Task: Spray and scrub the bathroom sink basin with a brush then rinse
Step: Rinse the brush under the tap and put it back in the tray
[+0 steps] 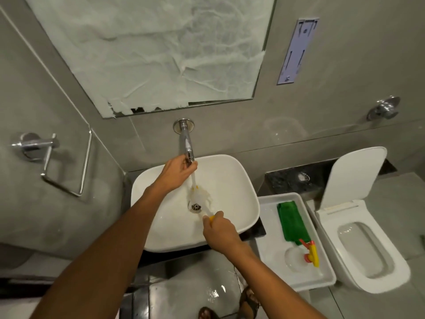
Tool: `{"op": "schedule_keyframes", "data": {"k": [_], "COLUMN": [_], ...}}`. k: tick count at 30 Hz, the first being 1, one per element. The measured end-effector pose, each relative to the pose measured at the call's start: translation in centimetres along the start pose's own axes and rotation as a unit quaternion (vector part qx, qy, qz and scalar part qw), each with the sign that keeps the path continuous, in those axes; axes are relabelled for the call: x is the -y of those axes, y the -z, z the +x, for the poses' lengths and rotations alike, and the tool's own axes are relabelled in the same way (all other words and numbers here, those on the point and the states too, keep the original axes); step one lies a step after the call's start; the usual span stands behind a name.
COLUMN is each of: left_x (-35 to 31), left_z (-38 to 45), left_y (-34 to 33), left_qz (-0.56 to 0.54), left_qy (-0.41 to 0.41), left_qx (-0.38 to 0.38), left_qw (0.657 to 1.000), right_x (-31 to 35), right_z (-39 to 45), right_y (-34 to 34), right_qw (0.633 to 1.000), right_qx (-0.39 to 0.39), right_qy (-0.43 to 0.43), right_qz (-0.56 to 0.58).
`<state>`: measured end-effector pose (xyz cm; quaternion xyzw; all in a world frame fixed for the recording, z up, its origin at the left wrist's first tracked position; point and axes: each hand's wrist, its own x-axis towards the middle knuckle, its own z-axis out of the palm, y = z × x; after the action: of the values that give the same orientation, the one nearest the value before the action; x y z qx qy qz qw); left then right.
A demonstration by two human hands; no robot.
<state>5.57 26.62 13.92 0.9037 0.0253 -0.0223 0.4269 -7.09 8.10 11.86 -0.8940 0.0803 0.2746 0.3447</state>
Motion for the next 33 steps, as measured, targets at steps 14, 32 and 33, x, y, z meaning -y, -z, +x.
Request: {"op": "schedule_keyframes", "data": {"k": [14,32,33], "left_x": [-0.4,-0.3,-0.4], "left_z": [-1.4,-1.7,-1.9], "left_y": [-1.2,-0.9,-1.0], "left_qz": [0.057,-0.014,-0.016], "left_qy": [-0.003,0.048,0.048], "left_qx": [-0.058,-0.078,-0.079], "left_qw": [0.997,0.996,0.996], "right_x": [-1.9,-1.9,-1.7], "right_z": [-0.1,-0.7,-0.6], "right_y": [0.8,0.2,0.1], "right_qw": [0.955,0.956,0.975], "right_qx": [0.051,0.019,-0.014], "right_qy": [-0.032,0.027,0.059], "right_qz": [0.291,0.29,0.212]}}
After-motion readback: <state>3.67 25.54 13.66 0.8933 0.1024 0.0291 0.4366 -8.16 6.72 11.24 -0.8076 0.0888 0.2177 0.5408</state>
